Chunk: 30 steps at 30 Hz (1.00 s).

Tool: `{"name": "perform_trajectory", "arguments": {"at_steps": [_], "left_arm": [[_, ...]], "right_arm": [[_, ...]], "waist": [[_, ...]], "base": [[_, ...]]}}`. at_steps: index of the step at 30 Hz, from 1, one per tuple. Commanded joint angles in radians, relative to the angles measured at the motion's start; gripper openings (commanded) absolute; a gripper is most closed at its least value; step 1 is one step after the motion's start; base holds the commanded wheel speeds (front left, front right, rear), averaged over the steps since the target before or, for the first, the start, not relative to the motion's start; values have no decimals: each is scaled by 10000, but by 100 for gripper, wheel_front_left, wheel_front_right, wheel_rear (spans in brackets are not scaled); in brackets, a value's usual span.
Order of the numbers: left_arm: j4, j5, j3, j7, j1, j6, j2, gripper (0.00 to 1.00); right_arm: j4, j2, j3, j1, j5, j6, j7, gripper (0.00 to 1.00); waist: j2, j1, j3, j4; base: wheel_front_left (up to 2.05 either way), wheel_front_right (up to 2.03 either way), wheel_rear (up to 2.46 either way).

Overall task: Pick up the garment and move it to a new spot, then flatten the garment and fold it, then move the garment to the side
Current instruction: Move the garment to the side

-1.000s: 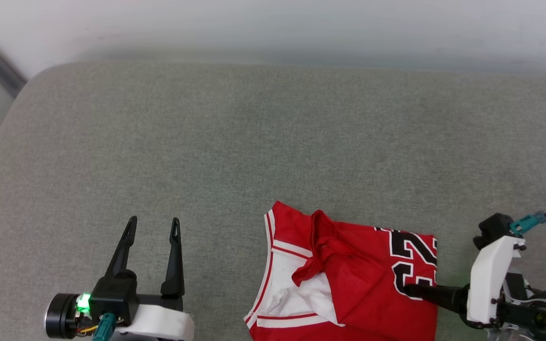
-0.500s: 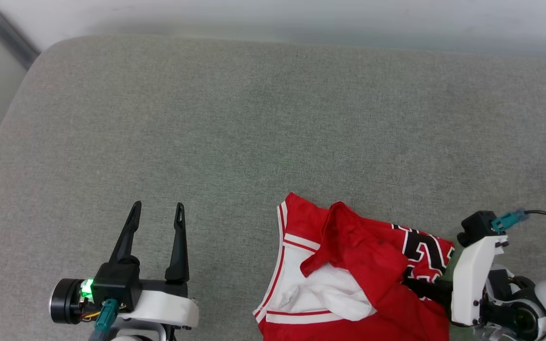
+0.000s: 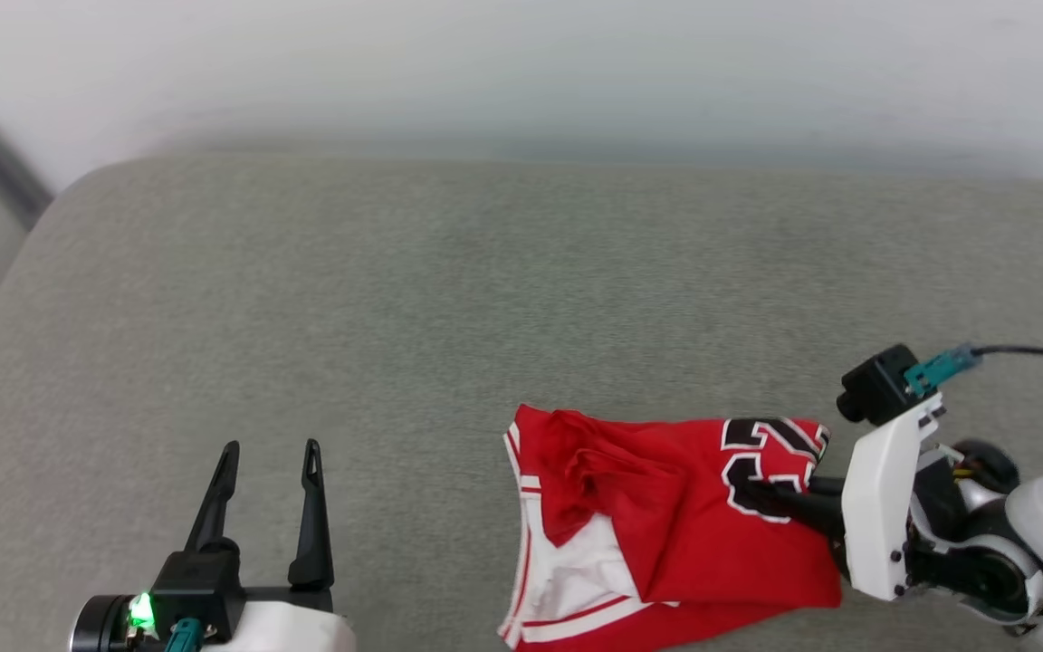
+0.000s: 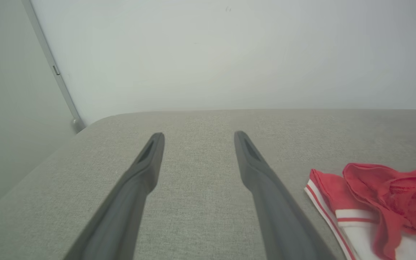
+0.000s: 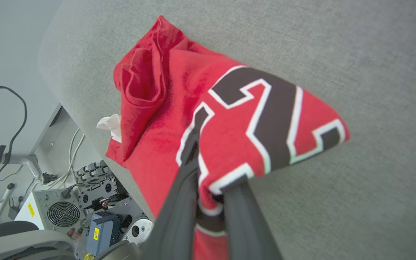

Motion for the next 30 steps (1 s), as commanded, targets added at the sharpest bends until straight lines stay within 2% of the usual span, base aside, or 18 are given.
{"name": "perform_trajectory", "arguments": {"at_steps": [1, 8, 15, 19, 24, 30], "left_arm": [[-114, -54, 56, -21, 127, 42, -20, 100], [-451, -208, 170, -21, 265, 232, -19, 100], [-648, -54, 248, -21, -284, 139, -15, 100], [-787, 62, 373, -21, -711, -44, 50, 100], [-940, 235, 422, -21, -1383, -273, 264, 100], [-1219, 345, 473, -21, -1989, -437, 471, 100]], "right_arm": [[-241, -340, 178, -327, -111, -4, 39, 0], [-1362, -1652, 1054, -1633, -839, -4, 117, 0], [-1435, -2882, 1519, -2873, -1764, -4, -249, 0], [-913, -3581, 1671, -3702, -2452, -7, -592, 0], [409, -4122, 1582, -4637, -3224, -7, -1207, 0], [2011, -4260, 1080, -5414, -3876, -9, -1720, 0]], "waist": [[0, 0, -278, -581], [0, 0, 103, -2022], [0, 0, 1047, -3146], [0, 0, 1785, -3521], [0, 0, 2732, -3608], [0, 0, 3790, -3577]], "base": [[0, 0, 0], [0, 0, 0], [0, 0, 0], [0, 0, 0], [0, 0, 0], [0, 0, 0]]}}
